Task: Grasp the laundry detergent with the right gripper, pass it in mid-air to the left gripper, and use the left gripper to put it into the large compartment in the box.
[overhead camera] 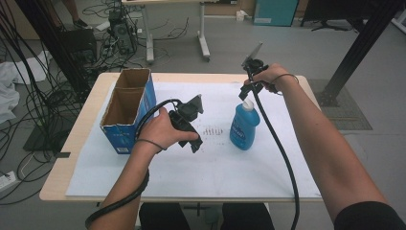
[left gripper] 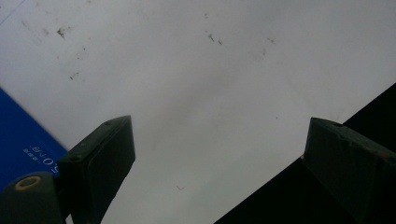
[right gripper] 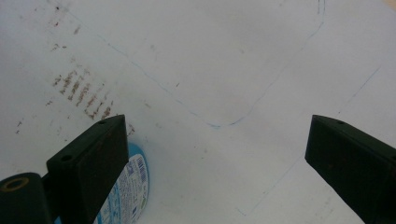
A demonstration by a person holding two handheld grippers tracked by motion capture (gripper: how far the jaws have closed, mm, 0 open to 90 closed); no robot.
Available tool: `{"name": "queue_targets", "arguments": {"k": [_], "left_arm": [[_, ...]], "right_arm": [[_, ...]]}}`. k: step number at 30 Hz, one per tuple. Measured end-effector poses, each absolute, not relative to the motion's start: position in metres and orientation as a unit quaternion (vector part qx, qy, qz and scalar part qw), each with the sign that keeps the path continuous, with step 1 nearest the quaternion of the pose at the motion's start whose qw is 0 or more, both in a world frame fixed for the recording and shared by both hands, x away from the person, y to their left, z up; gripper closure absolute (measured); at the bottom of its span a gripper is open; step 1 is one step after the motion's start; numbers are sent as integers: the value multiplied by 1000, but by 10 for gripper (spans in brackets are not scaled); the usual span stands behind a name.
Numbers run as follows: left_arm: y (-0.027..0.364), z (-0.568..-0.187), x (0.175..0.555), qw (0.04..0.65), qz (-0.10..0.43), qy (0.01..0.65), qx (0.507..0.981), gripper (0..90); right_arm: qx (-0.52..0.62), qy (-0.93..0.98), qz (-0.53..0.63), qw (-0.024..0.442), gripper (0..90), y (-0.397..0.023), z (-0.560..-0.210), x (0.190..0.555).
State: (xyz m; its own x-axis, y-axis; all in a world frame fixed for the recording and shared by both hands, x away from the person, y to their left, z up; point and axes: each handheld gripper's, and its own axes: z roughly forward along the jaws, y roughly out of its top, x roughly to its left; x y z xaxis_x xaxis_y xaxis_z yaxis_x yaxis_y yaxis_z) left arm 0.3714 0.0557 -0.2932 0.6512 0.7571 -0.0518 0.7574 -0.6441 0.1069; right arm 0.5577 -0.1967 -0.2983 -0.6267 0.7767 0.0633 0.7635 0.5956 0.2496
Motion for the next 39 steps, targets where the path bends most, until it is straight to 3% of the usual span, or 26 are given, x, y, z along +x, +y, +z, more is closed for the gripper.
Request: {"name": "queue_targets", "arguments": {"k": [20,39], "left_arm": [[62,-298,375,56,-6,421,905,93],[75,-301,372,54,-4,432,900,93]], "right_arm": [[452,882,130,29,64,-222,-295,558],[479,868,127,33,67,-271,-298,536]]}}
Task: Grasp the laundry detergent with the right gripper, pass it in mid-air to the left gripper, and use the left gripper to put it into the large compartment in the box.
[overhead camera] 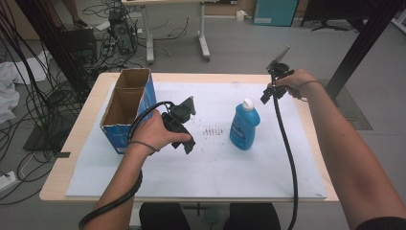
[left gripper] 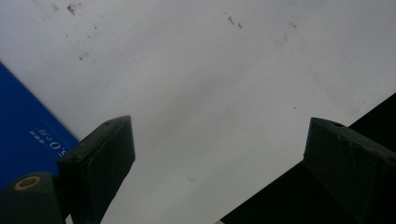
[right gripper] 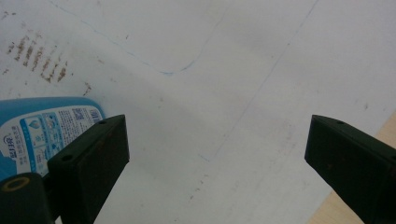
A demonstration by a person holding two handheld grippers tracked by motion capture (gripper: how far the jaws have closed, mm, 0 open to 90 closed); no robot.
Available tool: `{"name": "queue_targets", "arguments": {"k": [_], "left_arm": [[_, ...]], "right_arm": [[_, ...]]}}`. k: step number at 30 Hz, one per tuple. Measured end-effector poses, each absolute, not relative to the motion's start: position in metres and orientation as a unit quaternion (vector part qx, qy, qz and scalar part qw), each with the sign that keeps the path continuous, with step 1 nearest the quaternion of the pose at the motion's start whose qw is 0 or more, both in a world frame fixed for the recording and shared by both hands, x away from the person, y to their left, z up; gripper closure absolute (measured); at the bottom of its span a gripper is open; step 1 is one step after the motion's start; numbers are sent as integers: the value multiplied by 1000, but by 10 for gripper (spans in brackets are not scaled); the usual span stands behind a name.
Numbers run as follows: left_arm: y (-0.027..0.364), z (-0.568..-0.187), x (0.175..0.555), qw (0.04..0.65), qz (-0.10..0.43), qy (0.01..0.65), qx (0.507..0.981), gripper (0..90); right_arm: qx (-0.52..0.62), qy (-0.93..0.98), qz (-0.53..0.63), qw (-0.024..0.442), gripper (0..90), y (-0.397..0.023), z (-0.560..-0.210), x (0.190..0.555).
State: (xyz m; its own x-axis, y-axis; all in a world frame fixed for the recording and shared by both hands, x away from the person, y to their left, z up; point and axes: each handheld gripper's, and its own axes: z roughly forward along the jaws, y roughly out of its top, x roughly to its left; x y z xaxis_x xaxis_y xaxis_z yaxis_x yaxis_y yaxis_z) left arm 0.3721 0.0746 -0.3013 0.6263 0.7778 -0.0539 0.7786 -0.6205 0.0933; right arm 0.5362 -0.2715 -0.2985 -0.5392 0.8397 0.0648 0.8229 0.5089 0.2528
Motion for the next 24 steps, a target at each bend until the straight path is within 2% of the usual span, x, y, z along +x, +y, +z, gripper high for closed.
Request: {"name": "queue_targets", "arguments": {"k": [24], "left_arm": [[80,-301,373,52,-3,441,896,93]], "right_arm": [[500,855,133,31,67,-308,-307,507]]}}
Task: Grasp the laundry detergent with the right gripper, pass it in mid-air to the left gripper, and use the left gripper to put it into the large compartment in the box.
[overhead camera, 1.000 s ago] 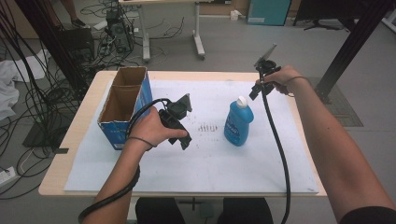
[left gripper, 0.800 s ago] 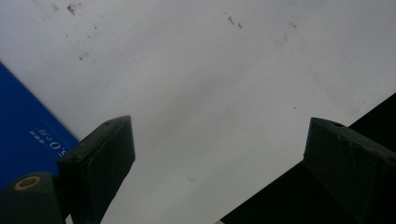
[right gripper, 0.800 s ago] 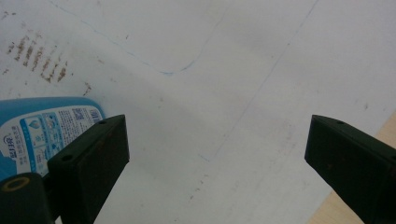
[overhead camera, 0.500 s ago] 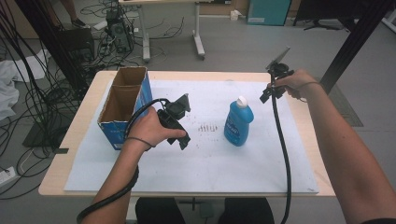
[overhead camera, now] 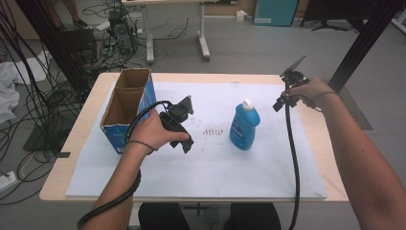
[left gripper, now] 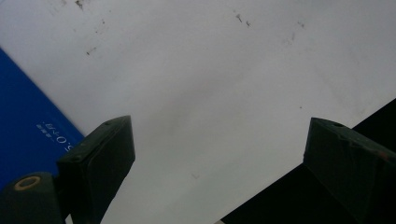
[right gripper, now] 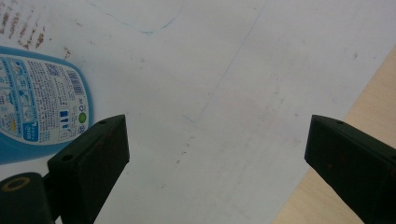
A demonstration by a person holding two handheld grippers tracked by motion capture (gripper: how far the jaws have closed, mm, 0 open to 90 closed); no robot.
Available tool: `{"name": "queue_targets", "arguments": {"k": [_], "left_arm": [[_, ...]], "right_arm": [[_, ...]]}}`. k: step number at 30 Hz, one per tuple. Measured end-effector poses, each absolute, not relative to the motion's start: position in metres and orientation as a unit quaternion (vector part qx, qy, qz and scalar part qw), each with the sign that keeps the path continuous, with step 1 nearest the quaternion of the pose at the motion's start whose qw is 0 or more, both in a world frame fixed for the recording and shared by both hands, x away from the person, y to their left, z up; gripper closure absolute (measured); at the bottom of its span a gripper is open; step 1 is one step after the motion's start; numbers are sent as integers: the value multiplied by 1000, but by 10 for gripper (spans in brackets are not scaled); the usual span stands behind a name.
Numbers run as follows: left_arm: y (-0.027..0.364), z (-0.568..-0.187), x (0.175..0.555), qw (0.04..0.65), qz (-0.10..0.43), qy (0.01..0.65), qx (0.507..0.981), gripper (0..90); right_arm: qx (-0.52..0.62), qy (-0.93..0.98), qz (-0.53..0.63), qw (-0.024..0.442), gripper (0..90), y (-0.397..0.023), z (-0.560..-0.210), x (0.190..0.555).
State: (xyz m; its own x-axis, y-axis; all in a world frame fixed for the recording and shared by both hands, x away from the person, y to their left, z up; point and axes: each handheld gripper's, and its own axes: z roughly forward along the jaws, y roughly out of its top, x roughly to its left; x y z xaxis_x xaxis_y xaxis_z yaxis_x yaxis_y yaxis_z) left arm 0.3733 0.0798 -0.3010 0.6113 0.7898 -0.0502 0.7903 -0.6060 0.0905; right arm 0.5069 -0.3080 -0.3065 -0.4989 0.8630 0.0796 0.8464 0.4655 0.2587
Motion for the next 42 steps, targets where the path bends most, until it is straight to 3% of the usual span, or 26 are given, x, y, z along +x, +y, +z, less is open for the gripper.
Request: {"name": "queue_targets", "arguments": {"k": [42], "left_arm": [[83,-304,372,50,-3,446,894,92]], "right_arm": [[492,857,150,37,67,-328,-322,453]]}}
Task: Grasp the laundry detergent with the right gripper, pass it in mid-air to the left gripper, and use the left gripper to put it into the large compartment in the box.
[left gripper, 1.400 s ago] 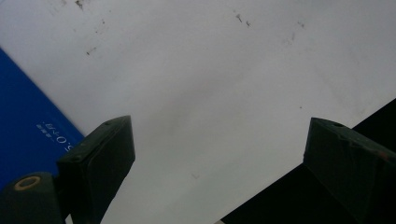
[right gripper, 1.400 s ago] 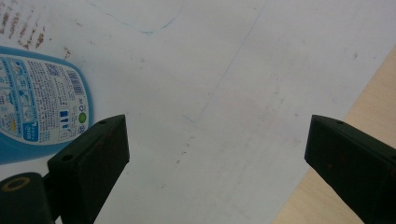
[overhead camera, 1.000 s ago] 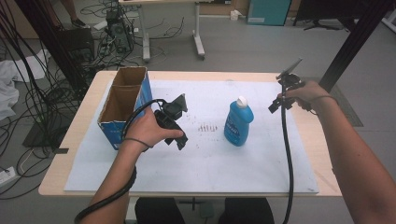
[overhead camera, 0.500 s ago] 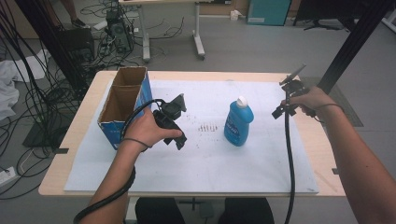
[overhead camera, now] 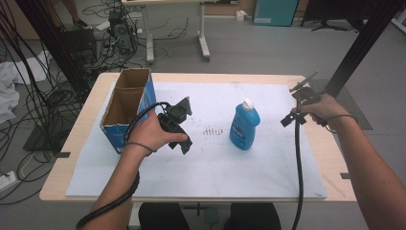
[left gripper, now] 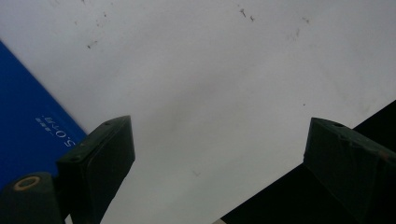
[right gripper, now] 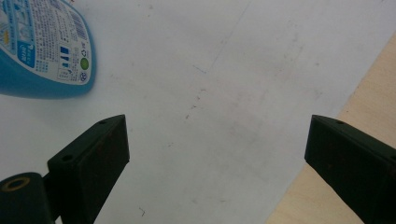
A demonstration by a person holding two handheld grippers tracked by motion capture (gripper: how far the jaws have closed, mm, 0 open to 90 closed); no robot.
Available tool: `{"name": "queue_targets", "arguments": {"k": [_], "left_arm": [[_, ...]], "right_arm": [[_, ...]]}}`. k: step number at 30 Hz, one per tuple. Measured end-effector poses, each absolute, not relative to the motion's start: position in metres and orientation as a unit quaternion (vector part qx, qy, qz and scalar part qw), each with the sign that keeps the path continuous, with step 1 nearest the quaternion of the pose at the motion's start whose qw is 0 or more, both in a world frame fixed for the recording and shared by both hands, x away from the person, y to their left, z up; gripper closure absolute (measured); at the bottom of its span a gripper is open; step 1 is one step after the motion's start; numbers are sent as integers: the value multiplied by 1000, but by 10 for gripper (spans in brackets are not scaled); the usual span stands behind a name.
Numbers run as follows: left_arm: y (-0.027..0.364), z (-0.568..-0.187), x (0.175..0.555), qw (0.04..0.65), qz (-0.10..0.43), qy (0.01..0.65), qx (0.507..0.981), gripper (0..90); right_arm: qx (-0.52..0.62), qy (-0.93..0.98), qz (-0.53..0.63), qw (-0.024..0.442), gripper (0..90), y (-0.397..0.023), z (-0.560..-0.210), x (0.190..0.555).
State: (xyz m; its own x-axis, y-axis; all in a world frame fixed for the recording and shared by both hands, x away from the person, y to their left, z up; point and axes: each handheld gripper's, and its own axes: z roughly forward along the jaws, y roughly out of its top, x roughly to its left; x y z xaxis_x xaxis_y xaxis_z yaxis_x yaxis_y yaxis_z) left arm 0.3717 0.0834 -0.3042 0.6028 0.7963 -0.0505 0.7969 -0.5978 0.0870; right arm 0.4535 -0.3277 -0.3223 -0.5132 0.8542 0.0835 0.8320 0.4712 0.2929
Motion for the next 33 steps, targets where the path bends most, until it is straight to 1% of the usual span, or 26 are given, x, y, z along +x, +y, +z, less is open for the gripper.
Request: {"name": "queue_targets", "arguments": {"k": [3,33], "left_arm": [[83,-305,371,51,-5,446,894,92],[77,-310,368,48,-9,439,897,91]], "right_arm": [[485,862,142,44,67,-326,-323,449],[486,861,147,37,65,-329,-343,424]]}}
